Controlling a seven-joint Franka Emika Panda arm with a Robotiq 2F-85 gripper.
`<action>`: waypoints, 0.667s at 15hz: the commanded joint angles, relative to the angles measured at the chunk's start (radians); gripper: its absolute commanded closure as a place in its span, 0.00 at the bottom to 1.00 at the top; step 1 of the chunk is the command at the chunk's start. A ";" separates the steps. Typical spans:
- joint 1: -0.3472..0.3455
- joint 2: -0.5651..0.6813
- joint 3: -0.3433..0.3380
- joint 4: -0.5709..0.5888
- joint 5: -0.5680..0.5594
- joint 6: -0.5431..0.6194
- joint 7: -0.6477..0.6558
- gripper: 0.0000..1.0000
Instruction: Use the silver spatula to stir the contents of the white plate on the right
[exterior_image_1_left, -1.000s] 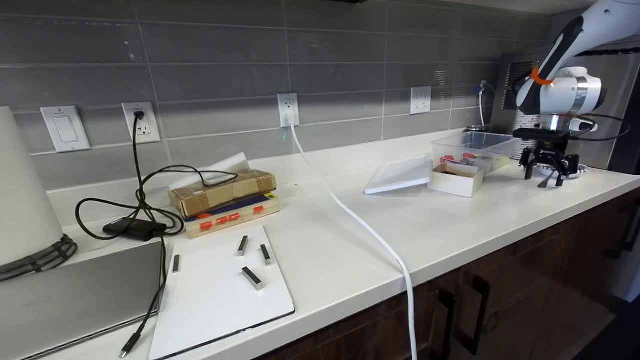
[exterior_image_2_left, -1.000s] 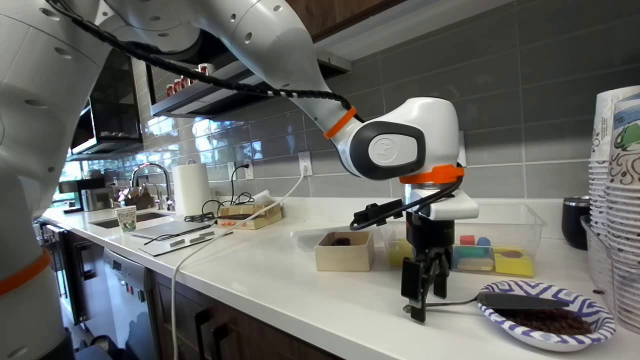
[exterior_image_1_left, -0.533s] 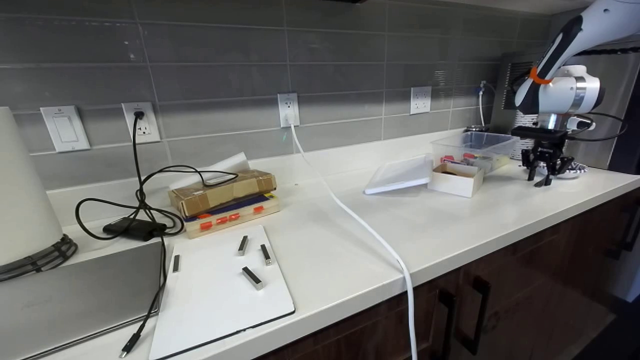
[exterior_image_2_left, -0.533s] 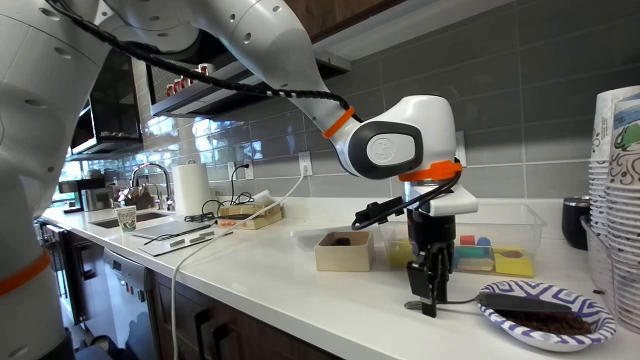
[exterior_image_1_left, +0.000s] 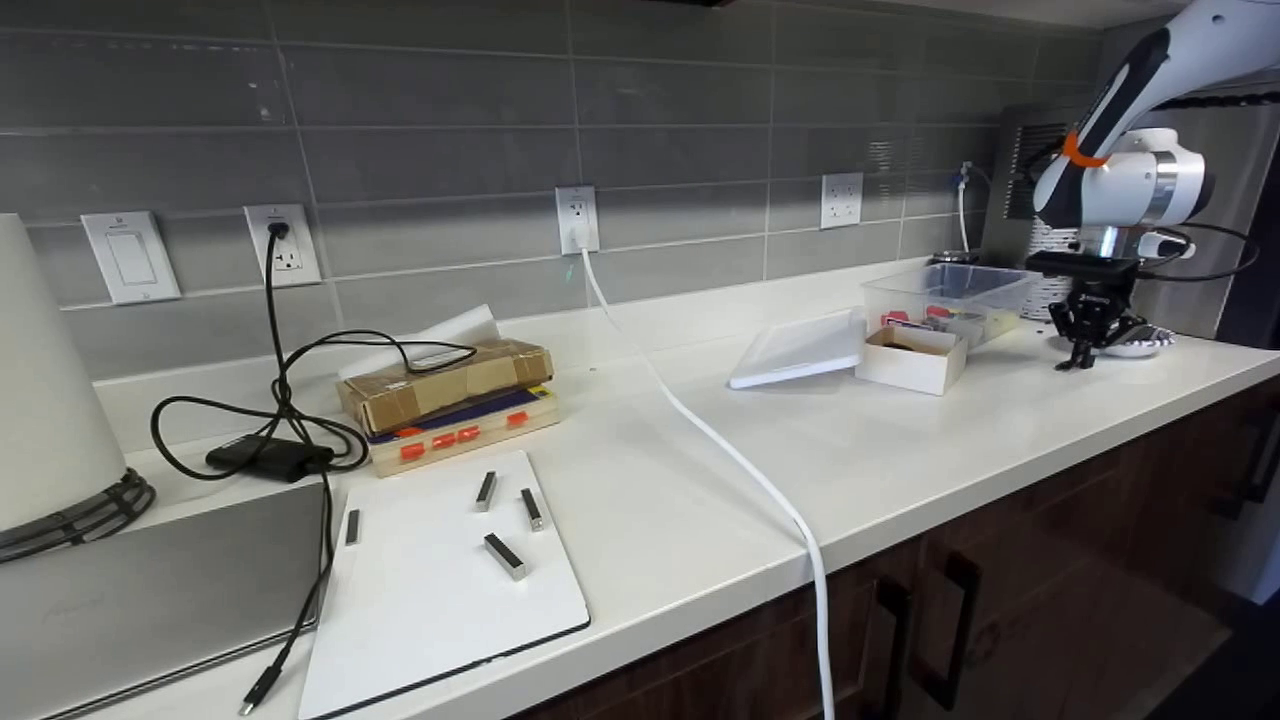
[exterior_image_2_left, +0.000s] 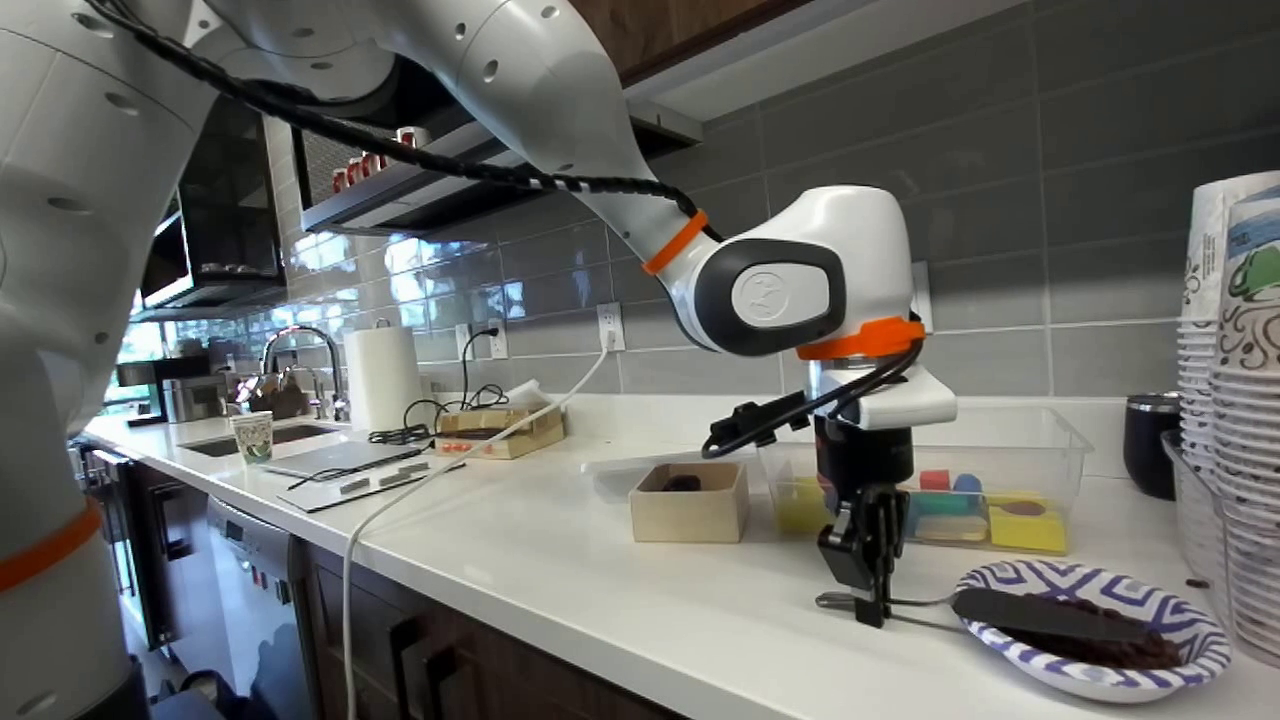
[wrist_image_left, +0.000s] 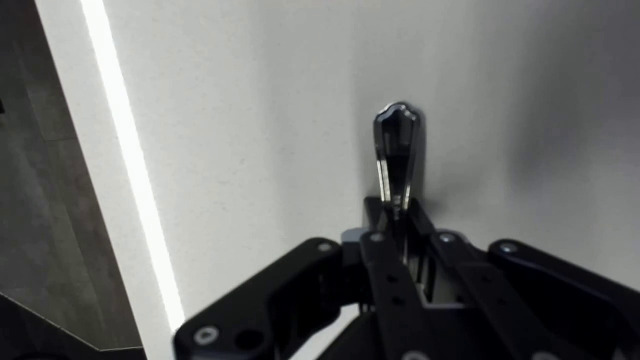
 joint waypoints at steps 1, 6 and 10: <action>-0.022 -0.047 0.016 -0.032 0.027 -0.021 -0.043 0.97; -0.055 -0.151 0.014 -0.054 0.066 -0.106 -0.140 0.97; -0.082 -0.231 0.000 -0.035 0.094 -0.195 -0.197 0.97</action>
